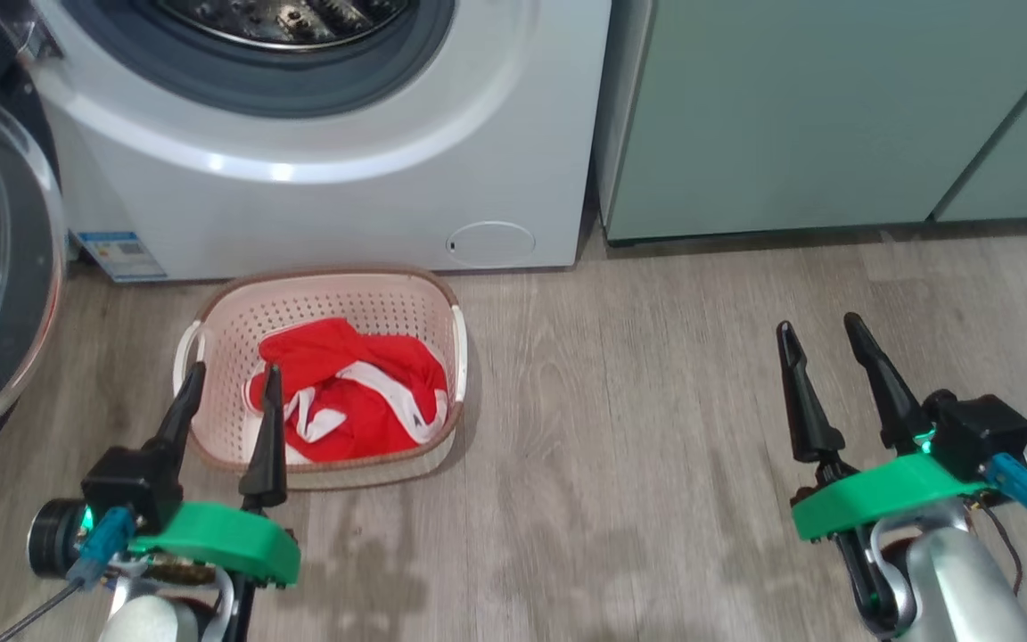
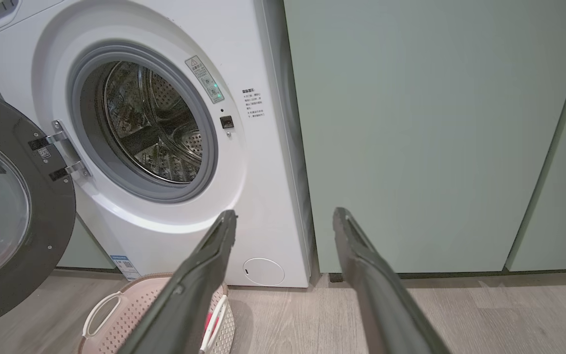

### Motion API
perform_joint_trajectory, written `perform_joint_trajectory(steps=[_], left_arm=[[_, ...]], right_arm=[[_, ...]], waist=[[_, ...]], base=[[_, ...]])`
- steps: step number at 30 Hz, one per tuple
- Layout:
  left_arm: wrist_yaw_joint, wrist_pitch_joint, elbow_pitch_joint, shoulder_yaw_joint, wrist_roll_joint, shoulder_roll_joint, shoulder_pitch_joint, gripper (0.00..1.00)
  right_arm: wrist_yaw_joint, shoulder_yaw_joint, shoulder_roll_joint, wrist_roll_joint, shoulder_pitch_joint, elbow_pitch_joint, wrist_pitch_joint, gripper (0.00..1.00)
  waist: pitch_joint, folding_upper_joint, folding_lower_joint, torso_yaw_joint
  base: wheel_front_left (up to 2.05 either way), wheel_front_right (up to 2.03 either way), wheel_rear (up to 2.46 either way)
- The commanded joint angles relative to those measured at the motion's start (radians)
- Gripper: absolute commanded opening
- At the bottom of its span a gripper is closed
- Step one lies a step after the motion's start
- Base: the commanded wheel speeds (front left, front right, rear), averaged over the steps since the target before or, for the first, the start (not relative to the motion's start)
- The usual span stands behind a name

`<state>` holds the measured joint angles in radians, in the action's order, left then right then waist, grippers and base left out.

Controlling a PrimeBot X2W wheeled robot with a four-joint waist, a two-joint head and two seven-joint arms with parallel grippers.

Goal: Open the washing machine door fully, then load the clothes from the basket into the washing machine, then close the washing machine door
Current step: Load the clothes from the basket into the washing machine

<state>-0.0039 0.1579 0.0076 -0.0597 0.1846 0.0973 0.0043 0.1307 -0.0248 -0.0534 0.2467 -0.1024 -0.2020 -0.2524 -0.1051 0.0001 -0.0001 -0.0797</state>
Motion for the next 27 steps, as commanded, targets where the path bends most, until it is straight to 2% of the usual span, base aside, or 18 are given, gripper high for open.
perform_joint_trajectory(steps=[1, 15, 27], left_arm=[[0.008, -0.001, -0.033, 0.031, 0.003, 0.015, -0.038, 1.00], [0.003, -0.015, -0.036, 0.017, 0.016, 0.028, -0.046, 1.00], [0.010, -0.004, -0.041, 0.017, 0.024, 0.038, -0.049, 1.00]], right_arm=[[0.000, -0.020, 0.003, 0.003, -0.009, 0.033, -0.009, 1.00], [0.000, -0.029, 0.003, 0.007, -0.016, 0.029, -0.009, 1.00], [0.000, -0.029, 0.003, 0.009, -0.016, 0.029, -0.009, 1.00]], waist=[[0.000, -0.0001, 0.0001, 0.000], [0.002, -0.0001, 0.0001, 0.000], [-0.005, -0.0001, 0.0001, 0.002]], base=[[1.55, -1.55, 0.00], [1.72, -1.72, 0.00], [0.24, -0.24, 0.00]])
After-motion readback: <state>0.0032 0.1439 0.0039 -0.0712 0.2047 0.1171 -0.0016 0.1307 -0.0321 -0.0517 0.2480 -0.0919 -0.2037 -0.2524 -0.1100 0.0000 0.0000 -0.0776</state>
